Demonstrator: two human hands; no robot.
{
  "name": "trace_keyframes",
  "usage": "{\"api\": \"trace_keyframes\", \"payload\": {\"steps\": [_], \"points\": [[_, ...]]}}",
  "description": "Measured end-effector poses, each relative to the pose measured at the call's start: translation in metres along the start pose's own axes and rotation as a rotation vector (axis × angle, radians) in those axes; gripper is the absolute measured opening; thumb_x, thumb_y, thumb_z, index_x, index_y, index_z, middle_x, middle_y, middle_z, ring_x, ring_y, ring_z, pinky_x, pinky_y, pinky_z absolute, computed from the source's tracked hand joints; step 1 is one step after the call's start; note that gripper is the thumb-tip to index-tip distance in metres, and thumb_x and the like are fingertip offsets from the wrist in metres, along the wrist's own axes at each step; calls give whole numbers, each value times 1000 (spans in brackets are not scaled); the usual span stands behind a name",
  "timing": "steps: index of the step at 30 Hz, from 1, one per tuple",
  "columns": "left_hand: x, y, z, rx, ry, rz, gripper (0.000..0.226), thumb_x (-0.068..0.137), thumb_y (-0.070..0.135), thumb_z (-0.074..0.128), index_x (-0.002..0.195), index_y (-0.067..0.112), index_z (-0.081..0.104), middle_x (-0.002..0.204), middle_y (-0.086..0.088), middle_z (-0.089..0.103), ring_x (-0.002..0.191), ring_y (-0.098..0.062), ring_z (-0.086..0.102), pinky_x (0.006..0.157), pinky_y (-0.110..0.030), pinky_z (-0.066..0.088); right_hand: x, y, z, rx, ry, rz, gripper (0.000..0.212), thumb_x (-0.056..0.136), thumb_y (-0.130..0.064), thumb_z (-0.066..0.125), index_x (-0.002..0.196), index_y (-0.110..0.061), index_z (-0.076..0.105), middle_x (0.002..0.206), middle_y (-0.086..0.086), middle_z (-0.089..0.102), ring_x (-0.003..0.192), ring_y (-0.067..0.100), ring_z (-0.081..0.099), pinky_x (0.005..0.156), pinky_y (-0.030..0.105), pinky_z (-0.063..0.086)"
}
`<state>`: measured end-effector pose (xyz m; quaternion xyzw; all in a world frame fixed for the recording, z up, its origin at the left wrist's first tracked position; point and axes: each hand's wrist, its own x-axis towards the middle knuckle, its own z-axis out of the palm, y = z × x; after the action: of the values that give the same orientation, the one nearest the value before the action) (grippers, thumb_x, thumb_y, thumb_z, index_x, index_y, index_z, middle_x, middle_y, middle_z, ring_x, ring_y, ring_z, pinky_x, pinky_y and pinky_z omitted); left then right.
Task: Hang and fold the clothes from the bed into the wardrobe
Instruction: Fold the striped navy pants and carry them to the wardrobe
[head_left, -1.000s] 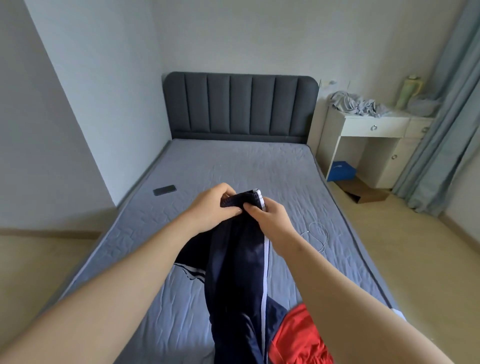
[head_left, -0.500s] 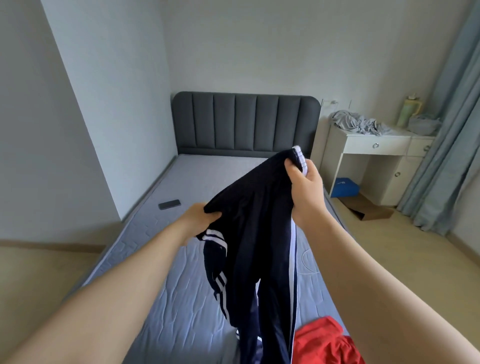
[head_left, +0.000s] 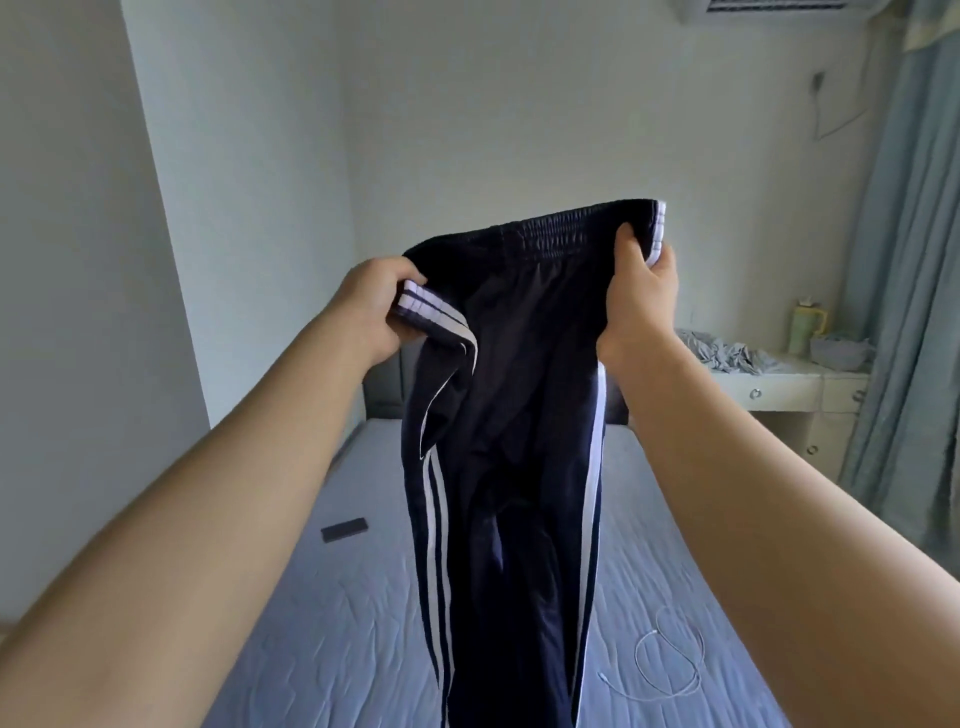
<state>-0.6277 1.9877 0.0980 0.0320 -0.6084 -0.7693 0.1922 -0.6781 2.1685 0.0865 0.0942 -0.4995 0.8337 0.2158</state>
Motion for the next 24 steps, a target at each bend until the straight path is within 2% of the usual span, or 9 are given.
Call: {"api": "trace_keyframes", "payload": {"steps": [3, 6, 8, 12, 14, 17, 20, 22, 24], "points": [[-1, 8, -4, 435, -125, 171, 39, 86, -12, 36, 111, 17, 45, 93, -10, 52, 71, -17, 51, 57, -26, 41, 9, -10, 0, -5, 1, -36, 24, 94, -27, 51, 73, -22, 41, 67, -6, 37, 60, 8, 33, 56, 23, 32], [-6, -4, -17, 1044, -219, 255, 43, 85, -8, 42, 120, 17, 46, 104, -3, 53, 84, -16, 51, 60, -21, 41, 12, -1, -15, -111, -9, -37, 24, 92, -24, 53, 72, -21, 40, 66, -5, 35, 60, 9, 30, 57, 26, 29], [-6, -12, -27, 1311, -215, 298, 33, 82, -3, 49, 111, 13, 55, 93, 0, 56, 76, -13, 51, 56, -21, 39, 10, 12, -25, -174, -10, -13, 27, 90, -23, 55, 69, -20, 39, 64, -4, 32, 59, 10, 28, 56, 27, 26], [-4, -13, -37, 1448, -146, 328, 13, 79, 0, 57, 77, 13, 56, 70, 1, 50, 65, -17, 48, 49, -22, 33, 7, 22, -31, -183, -2, 47, 26, 90, -25, 55, 70, -20, 39, 64, -4, 32, 59, 11, 28, 55, 27, 27], [3, -10, -44, 1316, -53, 331, 19, 82, 8, 61, 70, 20, 51, 72, 1, 51, 64, -16, 48, 51, -22, 35, 8, 18, -31, -183, 3, 45, 24, 90, -26, 55, 72, -20, 41, 65, -4, 35, 60, 11, 30, 56, 27, 29], [8, -7, -52, 735, 42, 230, 18, 84, 8, 64, 79, 23, 56, 79, -2, 56, 69, -18, 54, 64, -27, 45, 10, 13, -34, -239, -37, 36, 22, 90, -27, 57, 73, -19, 46, 70, -1, 42, 65, 13, 38, 61, 28, 36], [4, 0, -52, 175, 11, 147, 14, 89, 4, 58, 88, 18, 55, 83, -3, 61, 64, -13, 64, 59, -24, 53, 13, 5, -40, -186, -121, 79, 13, 89, -24, 62, 83, -15, 54, 82, 6, 57, 74, 19, 55, 69, 29, 49], [-1, 5, -52, -57, -20, 148, 11, 93, 6, 52, 88, 16, 54, 82, -3, 61, 55, -7, 65, 51, -19, 53, 11, -6, -48, -55, -298, 199, 10, 86, -19, 64, 93, -11, 61, 85, 5, 70, 72, 17, 68, 63, 28, 57], [-6, 11, -55, -135, -76, 163, 15, 96, 9, 46, 91, 20, 55, 77, 2, 61, 52, -4, 63, 50, -15, 51, 3, -17, -56, 39, -544, 365, 35, 66, -26, 79, 94, -8, 70, 87, 8, 74, 74, 19, 72, 57, 28, 57]]}}
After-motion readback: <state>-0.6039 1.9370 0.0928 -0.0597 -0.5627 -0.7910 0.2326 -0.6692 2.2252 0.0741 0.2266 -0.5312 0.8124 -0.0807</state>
